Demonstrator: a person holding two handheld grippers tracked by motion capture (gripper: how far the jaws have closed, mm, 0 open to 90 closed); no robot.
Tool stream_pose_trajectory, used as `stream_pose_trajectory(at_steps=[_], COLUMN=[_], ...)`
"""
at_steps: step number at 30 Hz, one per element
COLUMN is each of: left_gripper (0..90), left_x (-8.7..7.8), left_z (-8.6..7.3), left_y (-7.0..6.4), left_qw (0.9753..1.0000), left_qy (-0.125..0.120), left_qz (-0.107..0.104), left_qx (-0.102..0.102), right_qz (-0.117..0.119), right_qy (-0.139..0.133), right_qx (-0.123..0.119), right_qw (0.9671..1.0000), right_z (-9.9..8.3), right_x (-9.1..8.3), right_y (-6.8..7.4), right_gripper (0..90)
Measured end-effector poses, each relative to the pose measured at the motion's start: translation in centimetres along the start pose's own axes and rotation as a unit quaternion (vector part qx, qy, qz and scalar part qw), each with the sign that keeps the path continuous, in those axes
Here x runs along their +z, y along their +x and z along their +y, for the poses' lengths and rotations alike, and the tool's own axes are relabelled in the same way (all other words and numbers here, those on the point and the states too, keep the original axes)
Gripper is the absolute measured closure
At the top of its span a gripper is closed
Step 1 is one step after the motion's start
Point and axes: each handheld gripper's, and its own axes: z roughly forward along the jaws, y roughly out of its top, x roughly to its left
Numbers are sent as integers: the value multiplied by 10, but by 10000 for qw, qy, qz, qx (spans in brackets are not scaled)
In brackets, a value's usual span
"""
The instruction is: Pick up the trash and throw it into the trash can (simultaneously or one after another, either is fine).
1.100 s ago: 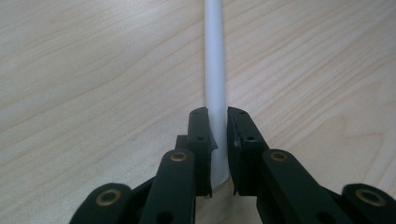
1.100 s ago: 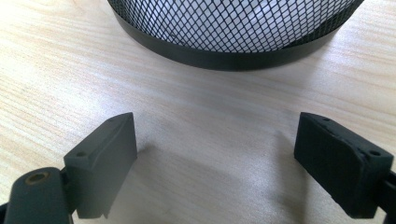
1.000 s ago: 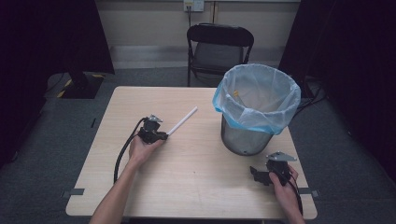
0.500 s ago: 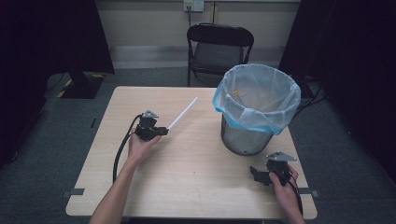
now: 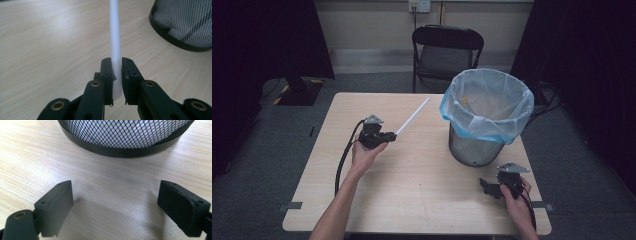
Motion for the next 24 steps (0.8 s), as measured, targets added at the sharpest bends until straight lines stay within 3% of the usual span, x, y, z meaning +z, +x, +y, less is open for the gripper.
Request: stream_pose_trajectory(at_steps=[9,14,21,24], left_gripper=[805,804,803,803], left_x=[-9,-12,-16,-19], left_z=[21,30,44,53], left_y=[-10,-16,-18,-22], left_qw=[9993,9989,9977,9966], left_qy=[-349,-396,-606,-726], left_qz=[-103,-166,-224,-266], left_qx=[69,176,181,285], right_qz=[0,-1,-1,0], right_qy=[0,0,-1,0], right_qx=[0,-1,0,0], right_qw=[10000,10000,10000,10000], right_z=[0,0,0,0], right_x=[0,0,0,0], right_y=[0,0,0,0], right_gripper=[124,124,123,124])
